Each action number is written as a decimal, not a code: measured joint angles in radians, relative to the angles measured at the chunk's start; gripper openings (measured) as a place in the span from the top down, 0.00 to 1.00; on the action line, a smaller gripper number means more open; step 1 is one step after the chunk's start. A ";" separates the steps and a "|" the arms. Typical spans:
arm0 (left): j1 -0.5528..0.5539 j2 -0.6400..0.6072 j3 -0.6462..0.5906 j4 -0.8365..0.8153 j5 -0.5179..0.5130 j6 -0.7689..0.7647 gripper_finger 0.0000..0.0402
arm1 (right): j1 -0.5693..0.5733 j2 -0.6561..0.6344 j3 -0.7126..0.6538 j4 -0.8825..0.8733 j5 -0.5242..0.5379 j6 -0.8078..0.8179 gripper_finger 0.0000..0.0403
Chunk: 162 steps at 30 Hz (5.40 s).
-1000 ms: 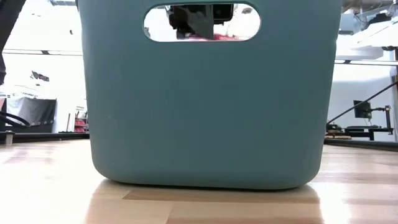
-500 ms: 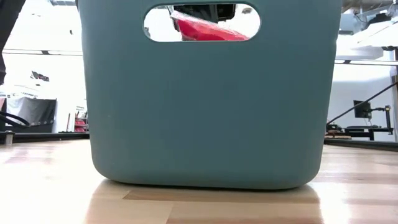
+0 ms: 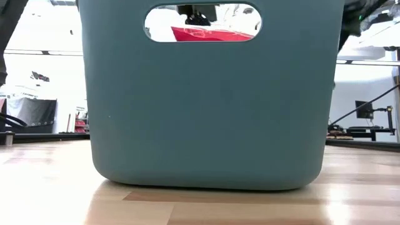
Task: Sort popcorn bags into baskets
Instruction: Put the red popcorn pack into the blue container
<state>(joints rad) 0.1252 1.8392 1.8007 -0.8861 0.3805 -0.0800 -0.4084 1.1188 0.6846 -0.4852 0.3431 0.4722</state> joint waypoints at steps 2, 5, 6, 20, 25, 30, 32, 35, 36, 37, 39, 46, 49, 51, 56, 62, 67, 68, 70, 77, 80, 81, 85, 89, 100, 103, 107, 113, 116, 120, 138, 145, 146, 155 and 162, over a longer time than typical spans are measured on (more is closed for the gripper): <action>0.033 -0.029 0.016 -0.042 -0.001 0.027 0.59 | -0.030 0.039 -0.028 0.028 0.001 0.033 0.74; 0.093 -0.085 0.011 -0.062 -0.008 0.036 0.59 | -0.063 0.120 -0.060 0.044 0.000 0.057 0.74; 0.114 -0.106 0.008 -0.067 -0.019 0.038 0.59 | -0.071 0.147 -0.063 0.054 -0.001 0.066 0.74; 0.365 -0.316 -0.370 0.069 -0.079 0.027 0.59 | -0.025 0.523 0.070 0.216 -0.080 0.096 0.74; 0.463 -0.350 -0.696 0.372 -0.019 -0.087 0.59 | 0.031 0.617 0.216 0.197 -0.127 0.036 0.74; 0.525 -0.348 -0.949 0.753 0.048 -0.278 0.59 | 0.058 0.738 0.360 0.205 -0.196 -0.019 0.74; 0.534 -0.348 -1.014 0.860 0.079 -0.343 0.59 | 0.069 0.784 0.417 0.213 -0.214 -0.052 0.74; 0.539 -0.349 -1.068 0.928 0.086 -0.397 0.59 | 0.099 0.820 0.490 0.191 -0.219 -0.108 0.74; 0.539 -0.349 -1.078 0.924 0.083 -0.402 0.59 | 0.111 0.820 0.508 0.183 -0.222 -0.125 0.74; 0.539 -0.349 -1.085 0.927 0.081 -0.403 0.59 | 0.122 0.813 0.527 0.168 -0.225 -0.132 0.74; 0.539 -0.349 -1.090 0.932 0.076 -0.406 0.58 | 0.145 0.786 0.554 0.137 -0.215 -0.141 0.74; 0.523 -0.349 -1.105 0.945 -0.040 -0.406 0.47 | 0.207 0.699 0.551 0.034 -0.078 -0.109 0.74; 0.508 -0.349 -1.105 0.942 -0.056 -0.420 0.40 | 0.214 0.704 0.551 0.024 -0.086 -0.099 0.74; 0.497 -0.349 -1.105 0.941 -0.057 -0.440 0.35 | 0.213 0.719 0.552 0.037 -0.084 -0.098 0.74; 0.468 -0.349 -1.105 0.936 -0.083 -0.483 0.29 | 0.206 0.780 0.553 0.048 -0.093 -0.078 0.74; 0.437 -0.305 -1.106 0.947 -0.097 -0.526 0.29 | 0.213 0.863 0.551 0.062 -0.130 -0.073 0.74; 0.417 -0.183 -1.104 1.023 -0.080 -0.574 0.29 | 0.212 0.900 0.559 0.112 -0.150 -0.081 0.74; 0.417 -0.164 -1.105 1.044 -0.074 -0.585 0.29 | 0.213 0.901 0.558 0.123 -0.151 -0.082 0.74; 0.416 -0.113 -1.101 1.107 -0.030 -0.618 0.29 | 0.209 0.903 0.558 0.134 -0.155 -0.086 0.74; 0.405 -0.005 -1.094 1.251 0.050 -0.704 0.29 | 0.198 0.909 0.574 0.179 -0.188 -0.115 0.74; 0.400 0.000 -1.092 1.251 0.049 -0.712 0.30 | 0.193 0.909 0.574 0.191 -0.197 -0.116 0.74; 0.398 0.001 -1.092 1.251 0.047 -0.714 0.31 | 0.190 0.909 0.574 0.193 -0.196 -0.120 0.74; 0.394 0.002 -1.091 1.246 0.012 -0.723 0.44 | 0.185 0.909 0.573 0.205 -0.195 -0.153 0.74; 0.390 0.002 -1.091 1.241 -0.041 -0.717 0.67 | 0.185 0.880 0.571 0.197 -0.192 -0.167 0.74; 0.418 -0.019 -1.078 1.250 -0.011 -0.639 1.00 | 0.193 0.640 0.572 0.042 -0.143 -0.197 0.74; 0.432 -0.063 -1.058 1.216 -0.014 -0.630 1.00 | 0.207 0.553 0.573 -0.032 -0.088 -0.197 0.74; 0.451 -0.159 -1.008 1.233 -0.039 -0.610 1.00 | 0.223 0.441 0.573 -0.102 -0.019 -0.193 0.74; 0.454 -0.290 -0.958 1.157 -0.049 -0.581 1.00 | 0.263 0.320 0.573 -0.181 0.063 -0.169 0.74; 0.454 -0.353 -0.941 1.113 -0.054 -0.569 1.00 | 0.287 0.284 0.574 -0.212 0.098 -0.163 0.74; 0.447 -0.418 -0.935 1.029 -0.067 -0.516 1.00 | 0.304 0.268 0.566 -0.239 0.105 -0.154 0.74; 0.547 -0.381 -0.989 0.791 -0.111 -0.459 0.42 | 0.127 0.737 0.523 0.251 -0.220 -0.208 0.74; 0.552 -0.328 -0.988 0.792 -0.064 -0.525 0.29 | 0.097 0.895 0.671 0.137 -0.244 -0.193 0.74; 0.552 -0.312 -0.988 0.791 -0.047 -0.526 0.29 | 0.096 0.913 0.683 0.133 -0.246 -0.192 0.74; 0.531 -0.080 -0.984 0.883 0.045 -0.583 0.29 | 0.116 1.008 0.747 0.137 -0.294 -0.187 0.74; 0.514 0.010 -0.983 1.009 0.150 -0.649 0.30 | 0.127 1.039 0.789 0.126 -0.292 -0.189 0.74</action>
<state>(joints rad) 0.6389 1.8496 0.8177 0.1228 0.5303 -0.7295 -0.2814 2.1582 1.4740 -0.3595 0.0513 0.2835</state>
